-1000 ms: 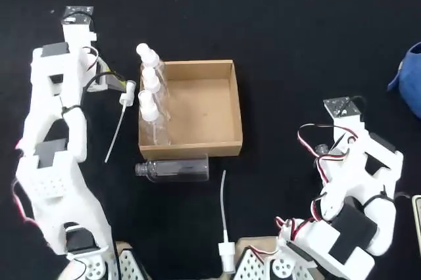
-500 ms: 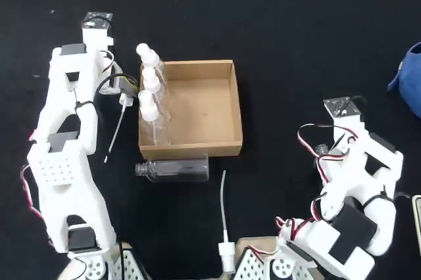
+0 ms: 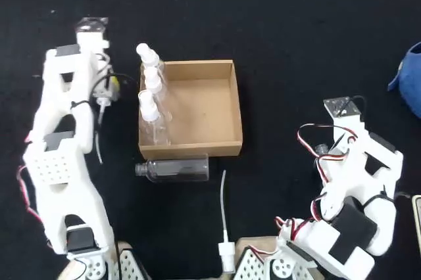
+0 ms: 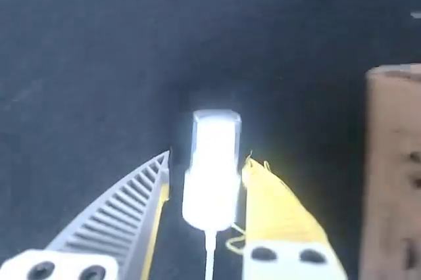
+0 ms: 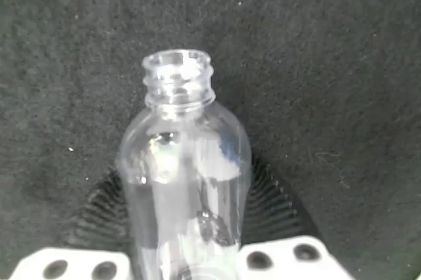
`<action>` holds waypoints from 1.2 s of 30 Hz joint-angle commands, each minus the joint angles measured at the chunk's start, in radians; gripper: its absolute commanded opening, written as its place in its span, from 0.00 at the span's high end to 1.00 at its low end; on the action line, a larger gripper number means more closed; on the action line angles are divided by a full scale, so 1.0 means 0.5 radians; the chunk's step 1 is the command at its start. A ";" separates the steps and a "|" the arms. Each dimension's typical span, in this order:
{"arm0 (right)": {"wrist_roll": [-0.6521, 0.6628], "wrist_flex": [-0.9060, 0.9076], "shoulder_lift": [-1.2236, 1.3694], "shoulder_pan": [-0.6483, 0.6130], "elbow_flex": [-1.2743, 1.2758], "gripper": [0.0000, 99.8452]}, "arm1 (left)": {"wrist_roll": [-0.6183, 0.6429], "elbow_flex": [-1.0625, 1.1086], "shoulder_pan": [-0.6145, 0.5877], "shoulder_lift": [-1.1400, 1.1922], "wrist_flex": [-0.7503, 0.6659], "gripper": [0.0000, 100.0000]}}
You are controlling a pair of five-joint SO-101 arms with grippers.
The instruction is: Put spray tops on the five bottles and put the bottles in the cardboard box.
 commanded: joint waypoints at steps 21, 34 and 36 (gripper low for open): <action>-0.009 -0.025 -0.011 0.052 -0.106 0.99 | -0.540 -0.216 -0.299 -0.178 0.181 0.81; -0.009 -0.021 -0.011 0.052 -0.109 0.99 | -0.577 -0.410 -0.265 0.110 0.135 0.83; -0.009 -0.015 -0.014 0.052 -0.109 0.99 | -0.580 -0.443 -0.265 0.141 0.153 0.88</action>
